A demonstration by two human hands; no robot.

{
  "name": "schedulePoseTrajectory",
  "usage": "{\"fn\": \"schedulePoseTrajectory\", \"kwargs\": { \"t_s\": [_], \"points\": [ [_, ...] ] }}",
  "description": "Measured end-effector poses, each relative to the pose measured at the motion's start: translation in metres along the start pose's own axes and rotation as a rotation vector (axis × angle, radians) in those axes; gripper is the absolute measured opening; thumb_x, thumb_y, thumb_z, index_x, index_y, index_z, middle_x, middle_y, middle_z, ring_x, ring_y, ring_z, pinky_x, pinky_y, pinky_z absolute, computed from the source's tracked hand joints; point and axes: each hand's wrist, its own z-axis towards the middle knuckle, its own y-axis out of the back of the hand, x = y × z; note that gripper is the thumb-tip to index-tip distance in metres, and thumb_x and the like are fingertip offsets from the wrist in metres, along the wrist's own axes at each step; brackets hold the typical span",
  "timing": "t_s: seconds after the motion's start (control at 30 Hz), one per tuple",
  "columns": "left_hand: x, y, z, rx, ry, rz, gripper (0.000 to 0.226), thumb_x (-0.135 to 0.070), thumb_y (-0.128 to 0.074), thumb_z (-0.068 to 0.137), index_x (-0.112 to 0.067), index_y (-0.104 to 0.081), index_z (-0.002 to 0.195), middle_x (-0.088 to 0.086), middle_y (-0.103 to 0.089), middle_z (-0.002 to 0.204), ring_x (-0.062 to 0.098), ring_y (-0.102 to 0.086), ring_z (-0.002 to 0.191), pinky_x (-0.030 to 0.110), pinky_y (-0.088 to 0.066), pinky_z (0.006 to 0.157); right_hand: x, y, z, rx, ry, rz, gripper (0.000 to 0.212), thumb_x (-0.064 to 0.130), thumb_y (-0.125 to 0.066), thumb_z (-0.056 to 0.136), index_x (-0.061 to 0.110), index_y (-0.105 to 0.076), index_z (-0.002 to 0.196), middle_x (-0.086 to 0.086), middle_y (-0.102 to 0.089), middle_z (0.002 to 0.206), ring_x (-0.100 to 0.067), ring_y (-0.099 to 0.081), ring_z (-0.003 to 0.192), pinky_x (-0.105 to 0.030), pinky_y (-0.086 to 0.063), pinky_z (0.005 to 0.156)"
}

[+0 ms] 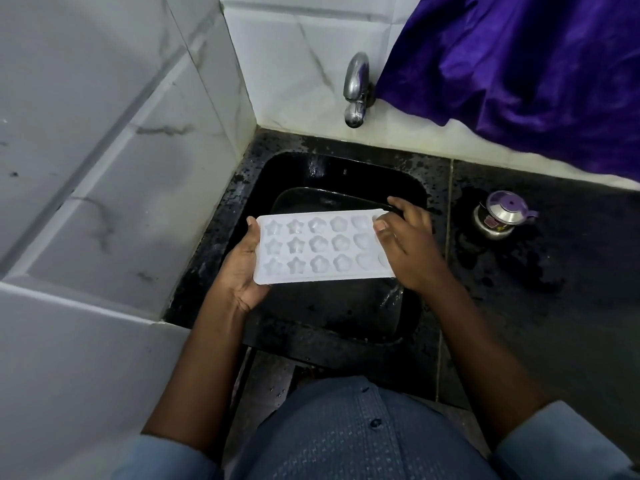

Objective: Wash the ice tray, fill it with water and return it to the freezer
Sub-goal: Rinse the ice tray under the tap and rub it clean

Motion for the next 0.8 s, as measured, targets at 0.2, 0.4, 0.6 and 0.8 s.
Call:
{"fn": "schedulePoseTrajectory", "kwargs": {
  "t_s": [0.2,0.4,0.6,0.8],
  "points": [
    [-0.011,0.000,0.001,-0.025,-0.027,0.040,0.074,-0.068,-0.035,0.107,-0.011,-0.060,0.148,0.016,-0.070,0.143,0.035,-0.068,0.131,0.053,-0.060,0.096,0.009,-0.006,0.004,0.016,-0.002,-0.007,0.054,0.059,-0.033,0.104,0.023,-0.068,0.124,-0.004,-0.038,0.162,-0.025,-0.024,0.150,-0.038,-0.025,0.118],
    [-0.018,-0.002,0.001,-0.034,-0.047,0.043,0.072,-0.069,-0.038,0.106,-0.012,-0.065,0.141,0.016,-0.074,0.136,0.033,-0.074,0.121,0.049,-0.067,0.084,0.013,-0.009,0.008,0.009,0.013,-0.041,0.052,0.060,-0.034,0.104,0.023,-0.068,0.118,-0.002,-0.044,0.156,-0.023,-0.025,0.147,-0.050,-0.032,0.119],
    [-0.018,-0.003,0.000,-0.064,-0.058,0.063,0.075,-0.069,-0.037,0.106,-0.011,-0.063,0.145,0.017,-0.072,0.138,0.035,-0.072,0.125,0.051,-0.063,0.091,0.016,-0.008,0.008,0.032,-0.011,-0.065,0.054,0.063,-0.034,0.103,0.028,-0.066,0.129,-0.002,-0.038,0.162,-0.023,-0.019,0.150,-0.049,-0.030,0.121],
    [-0.018,-0.003,-0.001,-0.105,-0.076,0.103,0.073,-0.068,-0.036,0.107,-0.011,-0.063,0.145,0.016,-0.074,0.137,0.034,-0.074,0.121,0.050,-0.064,0.088,0.019,-0.007,0.008,0.054,-0.040,-0.089,0.053,0.067,-0.035,0.101,0.033,-0.067,0.126,0.001,-0.035,0.164,-0.025,-0.015,0.153,-0.056,-0.030,0.121]
  ]
}}
